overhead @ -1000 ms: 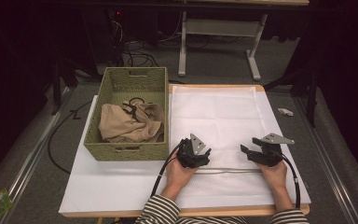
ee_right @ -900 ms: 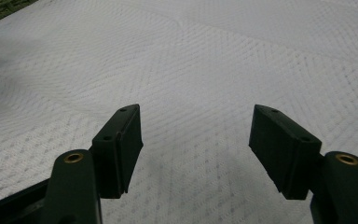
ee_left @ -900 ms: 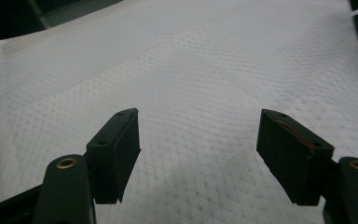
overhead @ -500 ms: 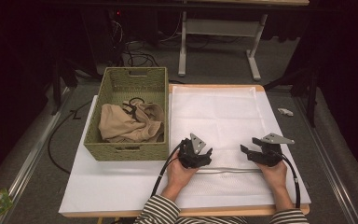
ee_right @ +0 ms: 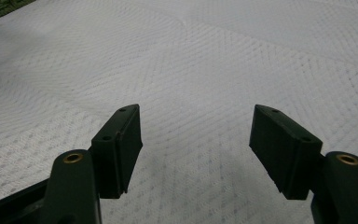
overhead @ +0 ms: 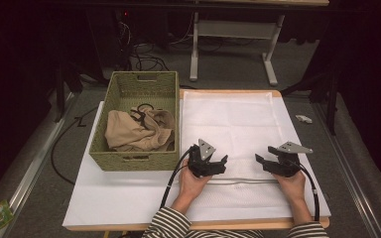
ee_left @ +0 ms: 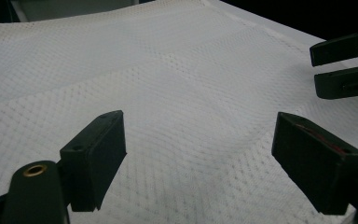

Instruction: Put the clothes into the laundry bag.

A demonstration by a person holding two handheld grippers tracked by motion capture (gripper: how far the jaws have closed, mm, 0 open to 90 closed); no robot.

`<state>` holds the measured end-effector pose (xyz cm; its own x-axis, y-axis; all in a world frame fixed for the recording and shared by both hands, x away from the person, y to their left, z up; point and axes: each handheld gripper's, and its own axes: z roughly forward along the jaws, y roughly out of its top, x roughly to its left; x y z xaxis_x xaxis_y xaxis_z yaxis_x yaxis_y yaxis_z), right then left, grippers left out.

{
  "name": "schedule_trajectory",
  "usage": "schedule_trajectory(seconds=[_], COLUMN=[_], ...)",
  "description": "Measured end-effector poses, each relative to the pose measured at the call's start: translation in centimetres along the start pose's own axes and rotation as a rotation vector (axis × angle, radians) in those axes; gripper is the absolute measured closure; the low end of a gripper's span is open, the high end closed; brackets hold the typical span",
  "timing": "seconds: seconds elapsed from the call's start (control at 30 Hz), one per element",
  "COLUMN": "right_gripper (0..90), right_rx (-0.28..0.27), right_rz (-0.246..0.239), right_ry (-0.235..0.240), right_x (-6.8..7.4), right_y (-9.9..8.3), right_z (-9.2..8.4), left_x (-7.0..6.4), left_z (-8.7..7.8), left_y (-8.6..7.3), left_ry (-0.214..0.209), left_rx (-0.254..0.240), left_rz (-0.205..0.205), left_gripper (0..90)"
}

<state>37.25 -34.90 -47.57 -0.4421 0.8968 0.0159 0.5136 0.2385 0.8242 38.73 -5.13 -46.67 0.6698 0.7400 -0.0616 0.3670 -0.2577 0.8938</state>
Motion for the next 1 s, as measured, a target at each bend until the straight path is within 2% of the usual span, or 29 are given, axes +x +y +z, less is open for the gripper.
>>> schedule_trajectory(seconds=[0.07, 0.17, 0.4, 0.47, 0.73, 0.83, 1.0], right_gripper=[34.3, 34.3, 34.3, 34.3, 34.3, 34.3, 34.3], right_rx=[-0.001, 0.000, 0.001, 0.002, 0.004, 0.004, 0.003], right_rz=[0.002, 0.001, 0.003, 0.003, -0.009, -0.009, -0.014], right_ry=[0.000, -0.001, -0.001, -0.001, -0.003, -0.002, -0.001], right_x=[0.0, 0.1, 0.1, 0.1, 0.1, 0.1, 0.1], right_y=[0.0, 0.0, 0.0, 0.0, 0.0, 0.0, 0.0], right_z=[0.0, 0.0, 0.0, 0.0, 0.0, 0.0, 0.0], left_x=[0.2, 0.3, 0.2, 0.2, 0.1, -0.2, -0.4], left_z=[-0.3, -0.5, -0.9, -1.0, -1.5, -1.9, -2.2], left_y=[0.1, 0.2, 0.3, 0.3, 0.7, 1.1, 1.4], left_ry=[-0.021, -0.026, -0.017, -0.021, 0.007, 0.019, 0.024], left_rx=[0.008, 0.003, 0.018, 0.031, 0.079, 0.081, 0.091], left_rz=[-0.004, -0.006, 0.008, 0.007, 0.026, 0.072, 0.089], left_gripper=[18.3, 18.3, 17.5, 17.9, 19.2, 19.6, 19.3])
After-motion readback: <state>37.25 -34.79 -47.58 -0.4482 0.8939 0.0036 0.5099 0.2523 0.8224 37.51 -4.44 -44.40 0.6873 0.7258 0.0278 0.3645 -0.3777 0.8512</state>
